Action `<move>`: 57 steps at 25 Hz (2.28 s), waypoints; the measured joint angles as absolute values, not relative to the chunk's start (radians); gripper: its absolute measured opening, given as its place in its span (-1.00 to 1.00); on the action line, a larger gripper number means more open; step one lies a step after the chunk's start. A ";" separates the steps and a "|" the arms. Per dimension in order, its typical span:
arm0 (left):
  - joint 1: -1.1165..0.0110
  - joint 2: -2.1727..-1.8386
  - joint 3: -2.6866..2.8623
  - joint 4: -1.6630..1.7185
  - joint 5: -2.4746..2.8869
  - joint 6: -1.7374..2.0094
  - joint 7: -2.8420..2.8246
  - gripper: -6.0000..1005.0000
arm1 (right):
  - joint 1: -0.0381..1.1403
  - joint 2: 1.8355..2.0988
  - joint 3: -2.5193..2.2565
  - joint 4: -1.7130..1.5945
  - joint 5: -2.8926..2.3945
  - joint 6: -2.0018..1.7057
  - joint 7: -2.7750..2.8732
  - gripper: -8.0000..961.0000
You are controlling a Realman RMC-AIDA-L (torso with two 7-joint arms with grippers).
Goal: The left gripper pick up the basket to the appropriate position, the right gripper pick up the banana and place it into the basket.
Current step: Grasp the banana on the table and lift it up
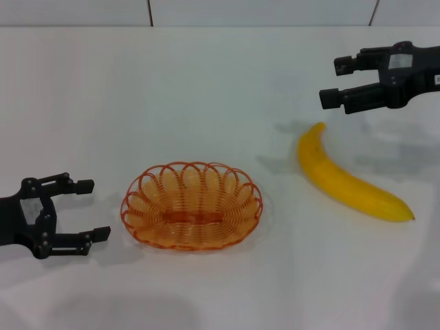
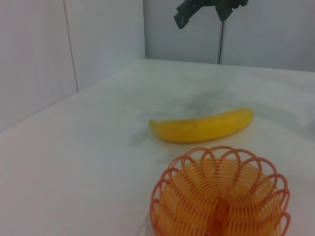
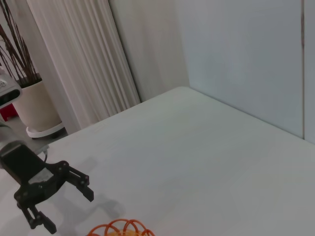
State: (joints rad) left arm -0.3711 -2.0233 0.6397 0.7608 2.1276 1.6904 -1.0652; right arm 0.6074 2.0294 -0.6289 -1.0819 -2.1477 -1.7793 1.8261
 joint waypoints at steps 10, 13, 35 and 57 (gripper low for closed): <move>-0.378 -2.026 0.646 0.761 2.123 1.690 -1.065 0.75 | 0.615 2.035 -0.723 -1.004 -2.202 -1.730 1.837 0.85; -0.379 -2.026 0.648 0.761 2.122 1.690 -1.064 0.75 | 0.627 2.036 -0.787 -0.949 -2.227 -1.658 1.841 0.85; -0.391 -2.026 0.651 0.750 2.127 1.690 -1.064 0.75 | 0.682 2.036 -0.960 -0.909 -2.511 -1.481 2.133 0.84; -0.397 -2.028 0.650 0.750 2.120 1.693 -1.068 0.75 | 0.697 2.037 -0.994 -0.824 -2.552 -1.431 2.153 0.69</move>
